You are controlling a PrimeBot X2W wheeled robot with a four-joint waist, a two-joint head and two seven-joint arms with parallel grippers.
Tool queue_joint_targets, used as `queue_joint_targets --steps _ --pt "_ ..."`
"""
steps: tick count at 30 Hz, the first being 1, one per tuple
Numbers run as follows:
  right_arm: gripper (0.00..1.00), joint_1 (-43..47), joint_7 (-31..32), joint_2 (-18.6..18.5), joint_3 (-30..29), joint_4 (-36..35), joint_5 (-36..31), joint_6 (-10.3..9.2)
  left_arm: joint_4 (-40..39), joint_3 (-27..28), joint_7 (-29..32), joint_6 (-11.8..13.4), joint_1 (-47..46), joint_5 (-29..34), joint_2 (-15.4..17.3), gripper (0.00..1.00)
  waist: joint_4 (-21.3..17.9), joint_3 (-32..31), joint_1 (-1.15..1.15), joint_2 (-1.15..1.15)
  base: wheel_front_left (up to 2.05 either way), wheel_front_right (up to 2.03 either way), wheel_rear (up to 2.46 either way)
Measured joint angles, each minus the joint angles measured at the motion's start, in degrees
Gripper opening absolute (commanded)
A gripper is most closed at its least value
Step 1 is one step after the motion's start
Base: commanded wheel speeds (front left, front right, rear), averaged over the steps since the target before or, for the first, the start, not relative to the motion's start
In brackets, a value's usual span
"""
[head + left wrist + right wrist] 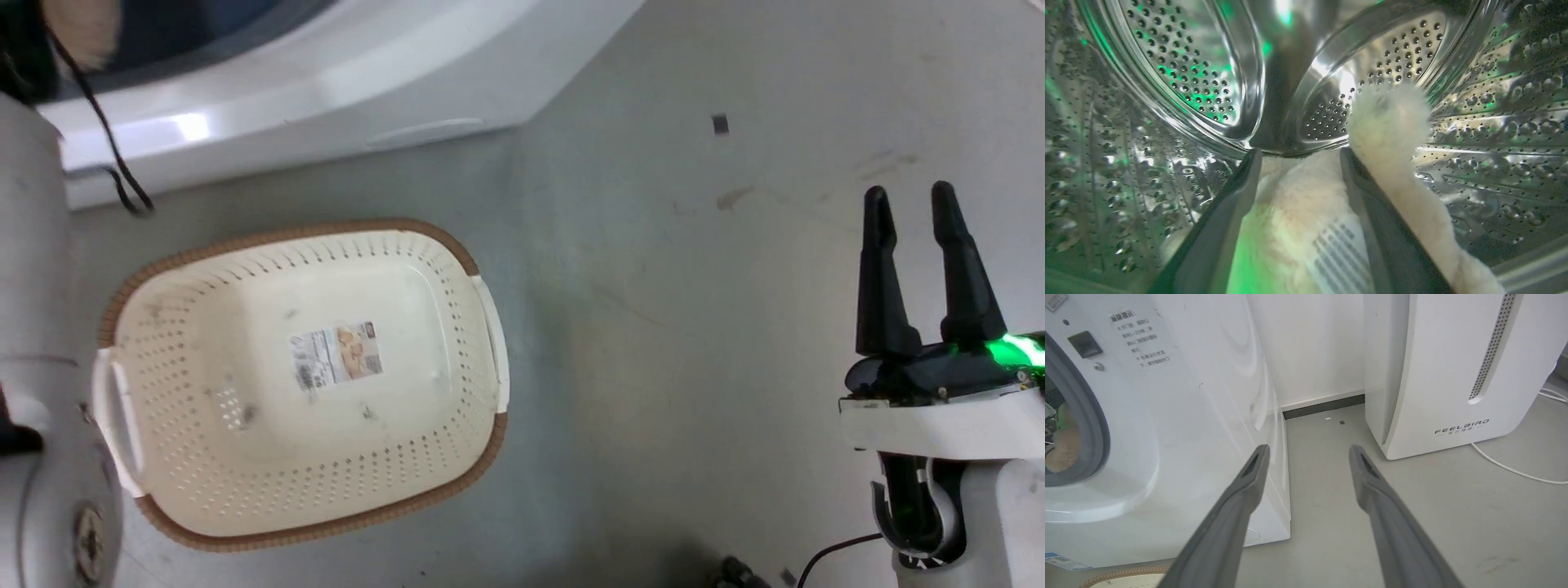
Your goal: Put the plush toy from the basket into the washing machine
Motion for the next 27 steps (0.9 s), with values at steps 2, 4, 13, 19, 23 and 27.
queue_joint_targets --steps 2,4,13,19,23,27 --pt "1.0 0.05 0.0 0.0 0.34 0.27 -0.38 0.0 -0.26 0.25 0.0 -0.11 2.44 -0.09 -0.4 1.0 0.57 -1.66 0.0 0.0 0.0 0.0 0.0" --pt "1.0 0.32 0.0 0.0 0.56 0.68 -1.04 0.0 -1.11 0.51 0.0 -0.08 4.82 -0.37 -0.94 1.0 1.18 -3.37 0.0 0.0 0.0 0.0 0.0" --pt "1.0 2.92 0.0 0.0 1.1 2.37 -3.12 0.0 -6.64 0.52 0.0 -0.27 17.89 0.33 -5.21 1.0 4.29 -11.6 0.0 0.0 0.0 0.0 0.0" --pt "1.0 4.85 0.0 0.0 0.89 3.2 -4.95 0.0 -12.82 0.69 0.0 0.53 26.38 1.3 -7.76 1.0 6.45 -17.04 -0.01 0.0 0.0 0.0 0.0" --pt "1.0 6.37 0.0 0.0 0.77 3.45 -5.92 0.0 -16.82 1.04 0.0 0.99 33.1 1.65 -9.96 1.0 7.88 -20.64 -0.01 0.0 0.0 0.0 0.0" --pt "1.0 8.24 0.0 0.0 0.46 3.45 -6.82 0.0 -21.07 0.87 0.0 1.0 39.07 2.37 -11.43 1.0 9.47 -24.03 -0.01 0.0 0.0 0.0 0.0"
